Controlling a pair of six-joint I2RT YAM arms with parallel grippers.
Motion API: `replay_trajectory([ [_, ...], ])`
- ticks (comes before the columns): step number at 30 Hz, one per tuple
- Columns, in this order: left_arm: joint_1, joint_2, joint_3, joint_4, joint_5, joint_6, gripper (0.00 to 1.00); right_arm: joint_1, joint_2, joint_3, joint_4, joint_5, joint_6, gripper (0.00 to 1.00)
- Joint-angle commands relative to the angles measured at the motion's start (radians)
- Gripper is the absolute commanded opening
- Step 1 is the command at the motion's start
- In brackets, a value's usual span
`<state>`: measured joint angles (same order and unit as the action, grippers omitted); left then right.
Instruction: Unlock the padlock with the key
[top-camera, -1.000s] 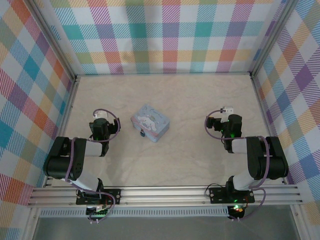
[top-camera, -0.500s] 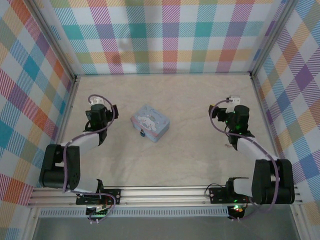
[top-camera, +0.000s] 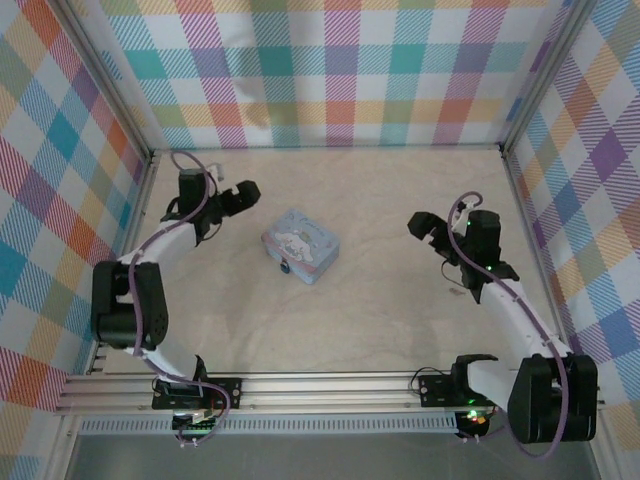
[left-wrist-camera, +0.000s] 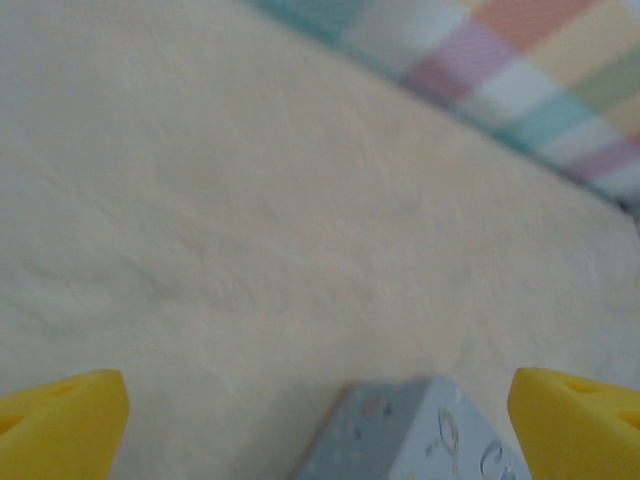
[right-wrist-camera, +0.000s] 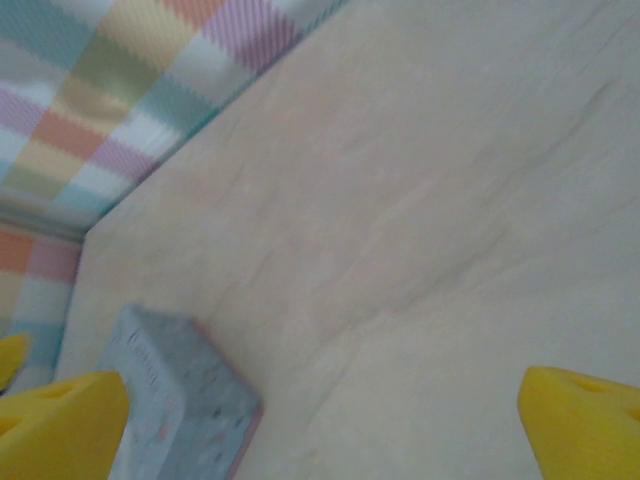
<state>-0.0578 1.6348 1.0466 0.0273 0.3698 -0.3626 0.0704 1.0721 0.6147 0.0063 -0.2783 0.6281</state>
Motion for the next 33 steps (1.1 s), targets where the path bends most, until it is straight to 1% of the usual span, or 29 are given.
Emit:
replay_trajectory([
  [1, -0.058, 0.083, 0.063, -0.167, 0.169, 0.030, 0.95, 0.056, -0.041, -0.014, -0.087, -0.080, 0.068, 1.00],
  [4, -0.104, 0.140, 0.096, -0.213, 0.180, 0.065, 0.91, 0.118, -0.043, -0.031, -0.105, -0.085, 0.080, 0.99],
  [7, -0.137, 0.152, 0.096, -0.214, 0.184, 0.071, 0.90, 0.172, -0.040, -0.049, -0.113, -0.065, 0.098, 0.99],
  [10, -0.179, 0.141, 0.090, -0.227, 0.187, 0.079, 0.89, 0.226, -0.002, -0.052, -0.120, -0.053, 0.121, 0.96],
  [14, -0.238, 0.112, 0.069, -0.245, 0.160, 0.086, 0.85, 0.293, 0.060, -0.036, -0.104, -0.045, 0.143, 0.92],
  [18, -0.299, 0.082, 0.035, -0.213, 0.137, 0.051, 0.84, 0.342, 0.123, -0.007, -0.084, -0.032, 0.161, 0.88],
  [21, -0.353, 0.078, 0.020, -0.189, 0.132, 0.016, 0.80, 0.355, 0.182, 0.013, -0.065, -0.034, 0.175, 0.84],
  [27, -0.438, 0.058, -0.015, -0.168, 0.082, -0.029, 0.74, 0.359, 0.293, 0.045, -0.027, -0.055, 0.202, 0.70],
  [30, -0.457, 0.036, -0.043, -0.153, 0.072, -0.051, 0.69, 0.361, 0.325, 0.062, -0.021, -0.058, 0.206, 0.64],
  [32, -0.462, 0.017, -0.064, -0.146, 0.057, -0.061, 0.67, 0.361, 0.344, 0.075, -0.020, -0.053, 0.200, 0.61],
  [33, -0.462, 0.006, -0.074, -0.141, 0.052, -0.070, 0.64, 0.361, 0.357, 0.088, -0.024, -0.050, 0.194, 0.60],
])
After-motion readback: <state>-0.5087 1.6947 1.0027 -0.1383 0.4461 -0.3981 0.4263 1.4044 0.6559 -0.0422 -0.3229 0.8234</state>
